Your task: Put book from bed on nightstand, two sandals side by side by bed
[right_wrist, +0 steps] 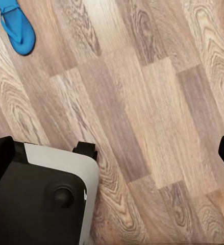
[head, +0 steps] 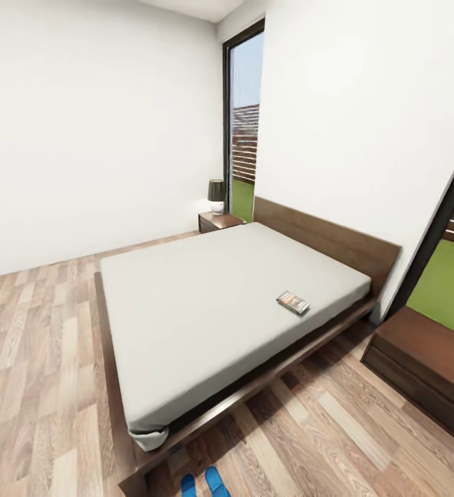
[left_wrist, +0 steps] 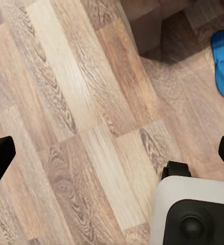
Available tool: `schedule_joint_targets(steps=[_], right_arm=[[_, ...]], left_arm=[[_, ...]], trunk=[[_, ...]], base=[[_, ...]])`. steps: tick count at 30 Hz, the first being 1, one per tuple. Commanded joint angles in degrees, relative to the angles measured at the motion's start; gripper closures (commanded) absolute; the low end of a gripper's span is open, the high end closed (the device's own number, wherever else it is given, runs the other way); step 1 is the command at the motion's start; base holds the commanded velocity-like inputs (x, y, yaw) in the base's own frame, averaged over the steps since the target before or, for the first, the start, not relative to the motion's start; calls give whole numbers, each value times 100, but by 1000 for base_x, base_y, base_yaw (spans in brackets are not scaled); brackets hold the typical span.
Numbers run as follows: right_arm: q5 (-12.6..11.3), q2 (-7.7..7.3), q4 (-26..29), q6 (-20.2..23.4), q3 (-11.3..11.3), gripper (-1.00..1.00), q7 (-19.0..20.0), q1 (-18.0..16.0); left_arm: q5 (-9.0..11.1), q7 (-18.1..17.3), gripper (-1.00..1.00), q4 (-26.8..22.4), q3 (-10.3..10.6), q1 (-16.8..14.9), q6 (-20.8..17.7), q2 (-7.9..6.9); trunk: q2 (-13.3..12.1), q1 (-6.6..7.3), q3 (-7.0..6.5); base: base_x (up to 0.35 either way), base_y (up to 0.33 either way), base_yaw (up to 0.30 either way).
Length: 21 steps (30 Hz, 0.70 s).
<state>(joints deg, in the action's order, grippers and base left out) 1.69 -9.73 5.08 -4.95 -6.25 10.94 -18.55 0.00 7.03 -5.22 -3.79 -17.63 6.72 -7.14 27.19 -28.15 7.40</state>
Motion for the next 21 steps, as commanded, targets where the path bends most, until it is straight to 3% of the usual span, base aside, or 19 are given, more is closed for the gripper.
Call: schedule_joint_targets(steps=[1,21], right_arm=[[18,-2,-7,-24,-35,-100,5,-7],[18,-2,-7,-24,-28,-100,5,-8]], left_arm=[[0,0,-100,4,-35,-3,22,1],[-2,0,-100,4,-34,-3,22,-4]], trunk=[[10,-2,11],[10,-2,11]], base=[[-5,0,-295],[-1,0,-295]])
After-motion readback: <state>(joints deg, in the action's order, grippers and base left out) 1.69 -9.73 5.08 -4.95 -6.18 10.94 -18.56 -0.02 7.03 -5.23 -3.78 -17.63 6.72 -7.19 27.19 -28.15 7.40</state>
